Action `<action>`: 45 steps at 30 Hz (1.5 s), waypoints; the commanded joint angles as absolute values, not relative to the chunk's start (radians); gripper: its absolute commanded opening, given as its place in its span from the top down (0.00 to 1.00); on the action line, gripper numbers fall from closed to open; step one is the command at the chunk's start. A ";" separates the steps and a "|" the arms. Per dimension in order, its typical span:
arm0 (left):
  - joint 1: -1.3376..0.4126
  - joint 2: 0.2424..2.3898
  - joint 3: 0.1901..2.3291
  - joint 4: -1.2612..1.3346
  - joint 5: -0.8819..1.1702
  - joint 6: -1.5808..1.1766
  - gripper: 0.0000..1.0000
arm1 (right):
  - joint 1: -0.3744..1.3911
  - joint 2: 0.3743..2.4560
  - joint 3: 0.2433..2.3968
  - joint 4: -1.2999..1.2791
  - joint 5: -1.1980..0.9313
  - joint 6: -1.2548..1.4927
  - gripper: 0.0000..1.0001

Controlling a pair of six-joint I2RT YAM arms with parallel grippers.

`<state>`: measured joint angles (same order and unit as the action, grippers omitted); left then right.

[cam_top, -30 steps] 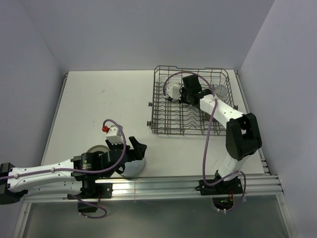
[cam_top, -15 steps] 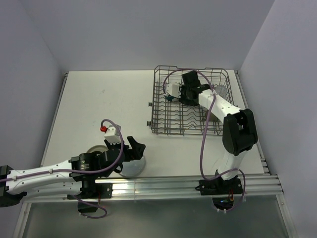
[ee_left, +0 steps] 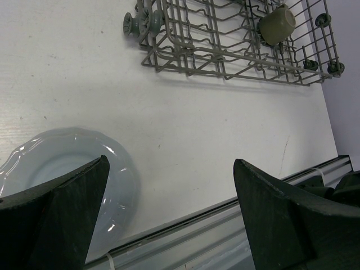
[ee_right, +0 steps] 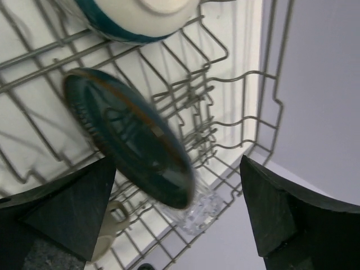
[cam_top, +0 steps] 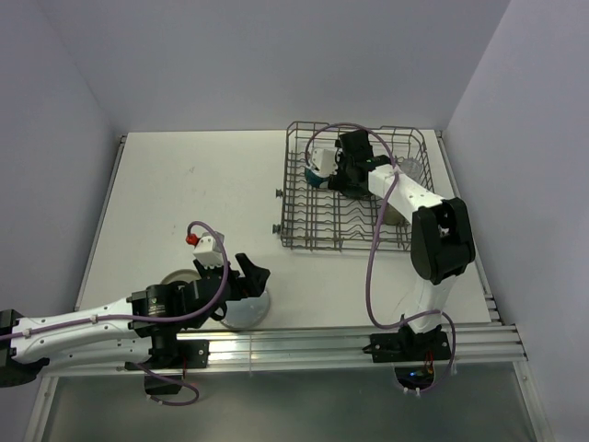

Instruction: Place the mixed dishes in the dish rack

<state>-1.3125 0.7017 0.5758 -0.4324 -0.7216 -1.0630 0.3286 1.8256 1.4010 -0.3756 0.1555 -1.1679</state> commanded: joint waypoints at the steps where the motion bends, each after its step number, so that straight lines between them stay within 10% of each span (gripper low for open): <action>1: -1.304 0.696 0.566 -0.416 -0.706 -1.046 0.02 | 0.319 1.833 1.443 -0.287 0.196 -1.155 0.00; 17: -1.215 0.866 0.610 -0.529 -0.706 -1.146 0.01 | 0.348 1.657 1.407 -0.172 0.112 -0.976 0.00; 26: -1.049 1.258 0.745 -0.571 -0.492 -1.158 0.01 | 0.544 1.434 1.285 -0.136 0.460 -0.508 0.00; 33: -1.039 1.384 0.877 -0.692 -0.463 -1.297 0.01 | 0.632 1.569 1.605 -0.869 0.669 0.086 0.00; 45: -1.061 1.443 0.969 -0.928 -0.410 -1.489 0.01 | 0.666 1.042 1.184 -0.707 0.652 0.393 0.00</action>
<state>-1.0447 1.4067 0.9283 -0.8341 -0.4156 -1.4223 0.6651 1.1736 1.1839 -0.7517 0.6434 0.2516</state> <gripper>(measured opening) 0.992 0.994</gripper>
